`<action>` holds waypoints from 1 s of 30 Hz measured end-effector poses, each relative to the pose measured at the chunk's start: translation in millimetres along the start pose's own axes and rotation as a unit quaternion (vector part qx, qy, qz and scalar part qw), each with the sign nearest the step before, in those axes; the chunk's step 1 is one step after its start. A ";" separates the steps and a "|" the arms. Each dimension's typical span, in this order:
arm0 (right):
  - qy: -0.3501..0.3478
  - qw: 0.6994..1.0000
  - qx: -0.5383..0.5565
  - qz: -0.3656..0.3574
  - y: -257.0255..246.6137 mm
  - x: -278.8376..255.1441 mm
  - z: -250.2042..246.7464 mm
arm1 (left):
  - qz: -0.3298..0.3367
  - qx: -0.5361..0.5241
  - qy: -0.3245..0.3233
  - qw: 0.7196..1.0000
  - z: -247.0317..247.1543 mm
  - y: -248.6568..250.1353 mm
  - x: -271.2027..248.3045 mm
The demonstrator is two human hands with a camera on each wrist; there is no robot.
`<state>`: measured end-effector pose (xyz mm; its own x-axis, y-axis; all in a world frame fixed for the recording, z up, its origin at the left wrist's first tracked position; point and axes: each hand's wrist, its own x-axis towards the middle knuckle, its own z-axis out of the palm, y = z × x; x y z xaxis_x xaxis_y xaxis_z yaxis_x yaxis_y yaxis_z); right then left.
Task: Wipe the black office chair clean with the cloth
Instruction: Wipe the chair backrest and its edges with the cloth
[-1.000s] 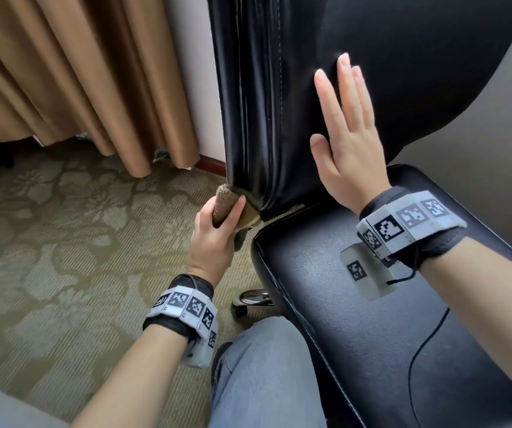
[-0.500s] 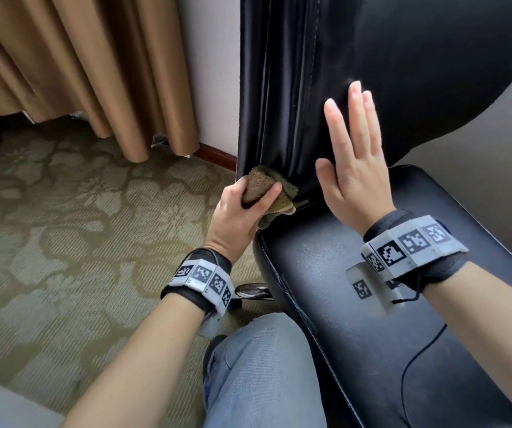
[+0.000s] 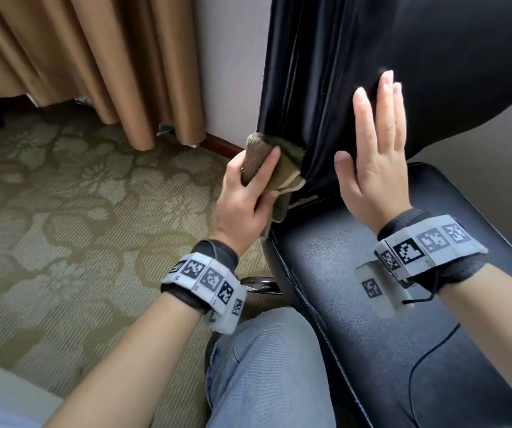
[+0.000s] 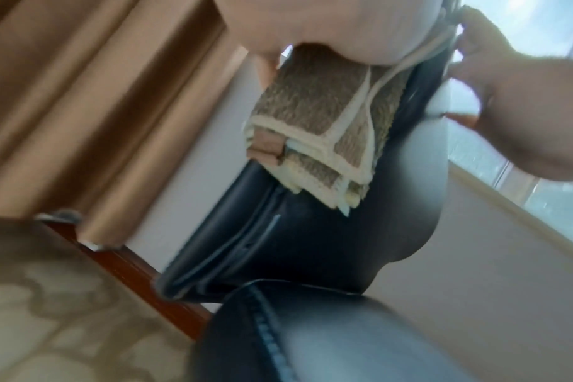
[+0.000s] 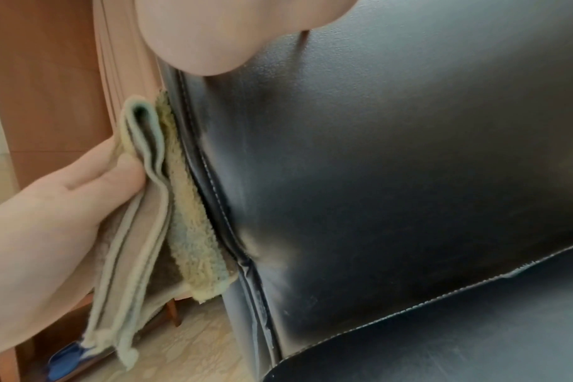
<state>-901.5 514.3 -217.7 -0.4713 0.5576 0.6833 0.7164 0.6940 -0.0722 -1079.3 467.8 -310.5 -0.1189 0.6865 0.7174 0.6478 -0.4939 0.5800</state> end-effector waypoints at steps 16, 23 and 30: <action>-0.006 1.000 -0.003 -0.007 0.7 1.1 -1.9 | -0.179 -0.027 0.010 0.983 27.7 21.3 -19.4; -0.004 1.000 -0.001 -0.008 -0.1 1.0 -3.0 | -0.387 -0.114 0.188 0.896 11.7 17.6 -28.4; -0.007 1.000 -0.001 -0.006 -0.3 1.6 -3.2 | -0.386 -0.194 0.150 0.889 43.8 65.9 -8.0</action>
<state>-900.8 513.5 -214.2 -0.4866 0.5554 0.6744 0.7116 0.6997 -0.0627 -1002.7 453.1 -294.9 -0.6489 0.7562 0.0844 -0.0151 -0.1237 0.9922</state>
